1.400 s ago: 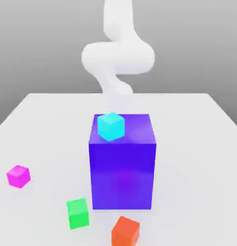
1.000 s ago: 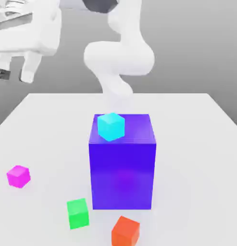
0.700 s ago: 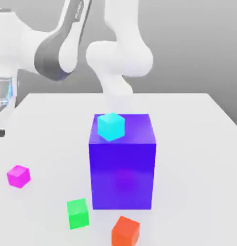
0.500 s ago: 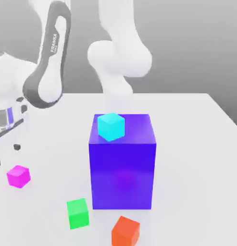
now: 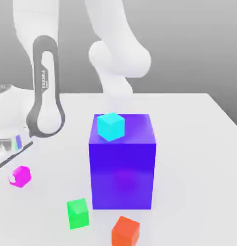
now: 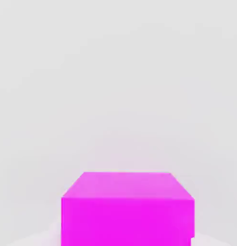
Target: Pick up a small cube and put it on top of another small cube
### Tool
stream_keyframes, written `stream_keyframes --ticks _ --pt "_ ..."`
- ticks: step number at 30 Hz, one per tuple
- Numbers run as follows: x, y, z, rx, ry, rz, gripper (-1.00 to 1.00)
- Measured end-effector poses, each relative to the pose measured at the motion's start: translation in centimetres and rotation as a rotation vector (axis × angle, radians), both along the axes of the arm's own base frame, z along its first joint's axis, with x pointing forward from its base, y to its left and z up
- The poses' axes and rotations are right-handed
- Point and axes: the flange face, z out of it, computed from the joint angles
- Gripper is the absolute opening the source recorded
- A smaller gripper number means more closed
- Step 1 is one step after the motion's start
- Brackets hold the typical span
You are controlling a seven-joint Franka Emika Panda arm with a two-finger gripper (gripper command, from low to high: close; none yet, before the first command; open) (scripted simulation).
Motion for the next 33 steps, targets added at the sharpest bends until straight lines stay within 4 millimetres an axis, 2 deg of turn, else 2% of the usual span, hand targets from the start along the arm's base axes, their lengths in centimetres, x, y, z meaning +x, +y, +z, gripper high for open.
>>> stream_keyframes --ticks 3,7,14,21,27,33 --pt "0.0 0.1 3.1 -0.002 0.002 0.004 -1.00" --pt "1.7 0.7 7.1 -0.059 0.020 0.110 -1.00" --pt "4.2 2.4 14.5 -0.174 0.040 0.293 -1.00" --pt "5.4 4.8 21.4 -0.274 0.032 0.449 -1.00" --pt "5.4 6.7 26.2 -0.335 0.007 0.563 -1.00" --pt "4.8 7.9 29.3 -0.367 -0.029 0.665 -1.00"
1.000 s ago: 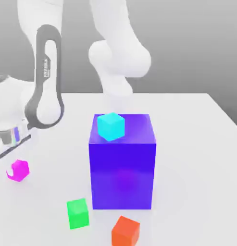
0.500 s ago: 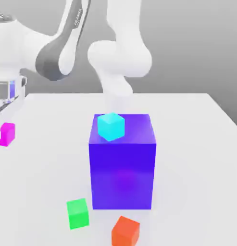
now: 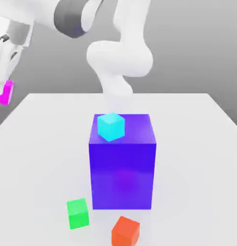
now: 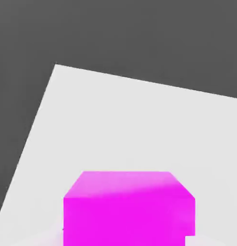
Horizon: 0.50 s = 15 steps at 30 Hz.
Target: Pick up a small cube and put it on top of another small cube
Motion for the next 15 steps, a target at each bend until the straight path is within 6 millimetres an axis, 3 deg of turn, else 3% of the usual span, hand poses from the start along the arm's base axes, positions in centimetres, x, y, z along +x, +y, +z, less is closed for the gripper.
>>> stream_keyframes --ticks 8,15 --pt "-0.4 0.4 1.1 0.017 -0.020 0.136 -1.00" --pt "0.9 0.5 -1.2 0.070 -0.006 0.262 -1.00"
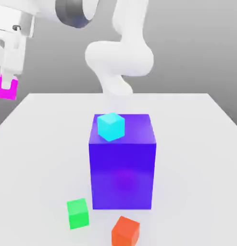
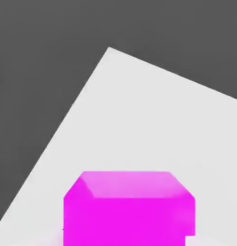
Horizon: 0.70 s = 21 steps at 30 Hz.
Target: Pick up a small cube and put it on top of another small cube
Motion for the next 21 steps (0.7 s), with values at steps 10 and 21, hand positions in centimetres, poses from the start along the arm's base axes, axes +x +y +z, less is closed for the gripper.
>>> stream_keyframes --ticks 10,21 --pt "4.7 3.1 -8.0 0.091 0.097 0.215 -1.00" --pt "9.5 12.9 -21.2 0.151 0.266 0.483 -1.00"
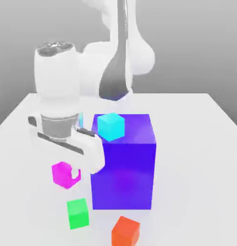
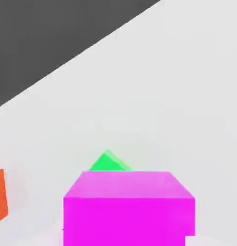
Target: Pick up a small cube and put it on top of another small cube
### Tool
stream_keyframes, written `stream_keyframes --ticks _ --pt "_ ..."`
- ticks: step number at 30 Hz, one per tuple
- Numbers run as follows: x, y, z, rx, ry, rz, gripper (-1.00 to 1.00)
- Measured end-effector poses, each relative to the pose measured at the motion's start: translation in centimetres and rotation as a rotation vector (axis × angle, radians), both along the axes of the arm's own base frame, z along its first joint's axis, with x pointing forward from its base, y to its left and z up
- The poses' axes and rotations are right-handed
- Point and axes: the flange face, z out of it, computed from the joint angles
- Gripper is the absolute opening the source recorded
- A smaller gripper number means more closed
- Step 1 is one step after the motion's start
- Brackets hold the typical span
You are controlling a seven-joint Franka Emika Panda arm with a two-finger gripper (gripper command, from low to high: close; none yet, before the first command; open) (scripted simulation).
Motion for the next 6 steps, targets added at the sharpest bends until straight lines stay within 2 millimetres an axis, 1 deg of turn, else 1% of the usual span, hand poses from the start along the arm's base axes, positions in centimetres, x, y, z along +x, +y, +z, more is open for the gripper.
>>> stream_keyframes --ticks 2,3,6 --pt "-0.1 -0.2 -2.8 0.000 0.003 -0.004 -1.00" --pt "-0.1 -0.2 -3.9 0.000 0.004 -0.004 1.00" --pt "-0.1 -0.2 -3.9 0.000 0.004 -0.005 1.00"
